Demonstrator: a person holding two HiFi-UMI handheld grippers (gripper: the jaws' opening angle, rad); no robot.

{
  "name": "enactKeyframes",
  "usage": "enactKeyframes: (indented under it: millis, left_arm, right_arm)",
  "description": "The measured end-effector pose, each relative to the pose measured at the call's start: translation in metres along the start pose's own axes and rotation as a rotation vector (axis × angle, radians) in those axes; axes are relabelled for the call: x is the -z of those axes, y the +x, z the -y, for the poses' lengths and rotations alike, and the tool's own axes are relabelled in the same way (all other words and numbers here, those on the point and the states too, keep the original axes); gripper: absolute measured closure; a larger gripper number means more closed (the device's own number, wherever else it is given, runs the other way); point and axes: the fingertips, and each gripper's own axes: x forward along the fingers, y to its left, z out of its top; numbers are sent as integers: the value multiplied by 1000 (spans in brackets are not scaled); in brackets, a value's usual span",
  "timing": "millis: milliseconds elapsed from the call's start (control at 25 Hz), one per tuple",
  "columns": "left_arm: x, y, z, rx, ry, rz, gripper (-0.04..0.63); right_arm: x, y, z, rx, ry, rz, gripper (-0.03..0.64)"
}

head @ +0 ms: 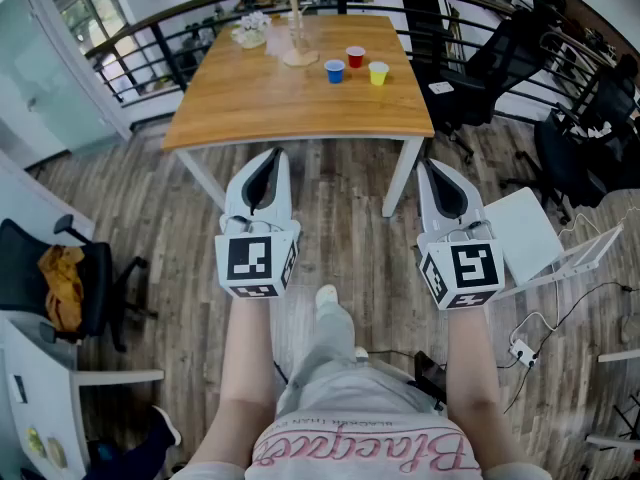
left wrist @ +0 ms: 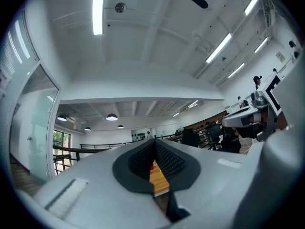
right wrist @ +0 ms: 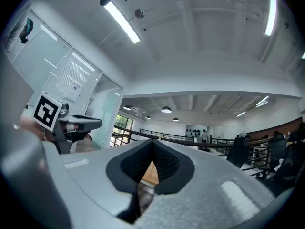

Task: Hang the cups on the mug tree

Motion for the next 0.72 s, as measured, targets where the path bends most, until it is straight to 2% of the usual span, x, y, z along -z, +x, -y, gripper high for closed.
enactKeyframes:
  millis: [320, 720]
  left_arm:
    - [6, 24, 14, 24, 7, -8, 577]
    - [30, 110, 5, 23, -16, -4, 577]
  right_arm:
    - [6, 16, 17, -8, 10, 6, 615]
    - [25, 85, 69, 5, 14, -5, 615]
